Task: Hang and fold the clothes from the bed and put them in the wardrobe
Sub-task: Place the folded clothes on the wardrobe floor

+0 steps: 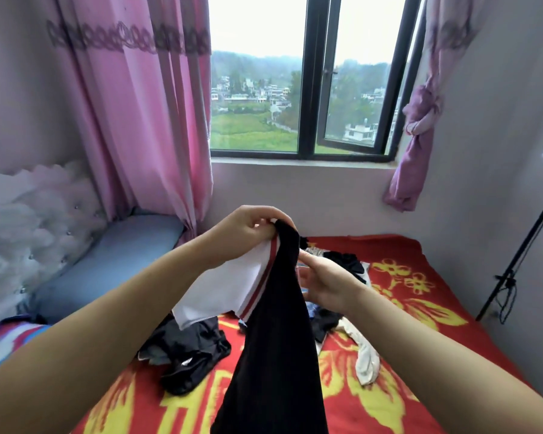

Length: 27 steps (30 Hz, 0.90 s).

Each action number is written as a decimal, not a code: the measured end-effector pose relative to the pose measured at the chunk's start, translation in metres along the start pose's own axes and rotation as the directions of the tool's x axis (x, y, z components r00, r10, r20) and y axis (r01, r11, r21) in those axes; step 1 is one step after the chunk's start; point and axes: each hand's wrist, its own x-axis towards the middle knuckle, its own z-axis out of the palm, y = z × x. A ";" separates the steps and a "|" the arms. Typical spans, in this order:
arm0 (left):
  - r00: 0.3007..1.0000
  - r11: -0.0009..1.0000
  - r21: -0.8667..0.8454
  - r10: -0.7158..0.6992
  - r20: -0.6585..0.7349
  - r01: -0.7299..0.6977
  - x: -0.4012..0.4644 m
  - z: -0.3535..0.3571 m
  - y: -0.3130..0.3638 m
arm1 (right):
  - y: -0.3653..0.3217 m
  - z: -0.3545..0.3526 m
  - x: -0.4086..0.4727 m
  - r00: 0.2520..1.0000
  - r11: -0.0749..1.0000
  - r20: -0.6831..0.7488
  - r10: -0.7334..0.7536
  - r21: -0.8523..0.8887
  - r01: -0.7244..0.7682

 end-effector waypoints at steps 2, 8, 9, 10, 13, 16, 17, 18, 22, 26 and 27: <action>0.957 0.996 -0.007 -0.081 0.279 0.087 -0.002 0.001 0.015 | -0.017 0.001 0.005 0.990 0.990 -0.110 -0.084 -0.124 0.070; 0.980 0.976 -0.093 -0.198 -0.013 0.196 0.007 -0.009 0.001 | -0.094 0.010 -0.030 0.977 0.674 0.137 -0.162 -0.708 0.211; 0.982 0.983 -0.049 -0.178 -0.069 0.174 0.011 -0.006 -0.004 | -0.101 0.015 -0.038 0.970 0.609 0.189 -0.154 -0.754 0.244; 0.985 0.986 0.000 -0.169 -0.028 0.169 0.013 0.000 -0.008 | -0.107 0.022 -0.046 0.959 0.572 0.234 -0.159 -0.770 0.282; 0.931 0.955 0.238 -0.241 0.276 0.176 0.019 0.036 -0.018 | -0.119 0.038 -0.068 0.919 0.549 0.281 -0.278 -0.738 0.392; 0.942 0.899 0.427 -0.223 0.252 0.098 0.025 0.071 -0.029 | -0.131 0.033 -0.086 0.882 0.504 0.196 -0.428 -0.759 0.413; 0.957 0.873 0.477 -0.216 0.196 0.099 0.028 0.076 -0.037 | -0.133 0.026 -0.090 0.875 0.481 0.145 -0.463 -0.788 0.385; 0.962 0.850 0.509 -0.237 0.135 0.138 0.030 0.077 -0.045 | -0.135 0.019 -0.095 0.868 0.437 0.095 -0.487 -0.834 0.336; 0.916 0.765 0.510 -0.376 -0.142 0.393 0.033 0.054 -0.081 | -0.136 -0.025 -0.112 0.903 0.055 -0.018 -0.430 -0.998 0.006; 0.870 0.817 0.329 -0.377 -0.318 0.474 0.037 0.031 -0.085 | -0.114 -0.060 -0.117 0.940 -0.460 -0.143 -0.309 -0.843 -0.280; 0.874 0.838 0.299 -0.362 -0.324 0.457 0.039 0.028 -0.081 | -0.106 -0.065 -0.114 0.940 -0.527 -0.170 -0.296 -0.792 -0.310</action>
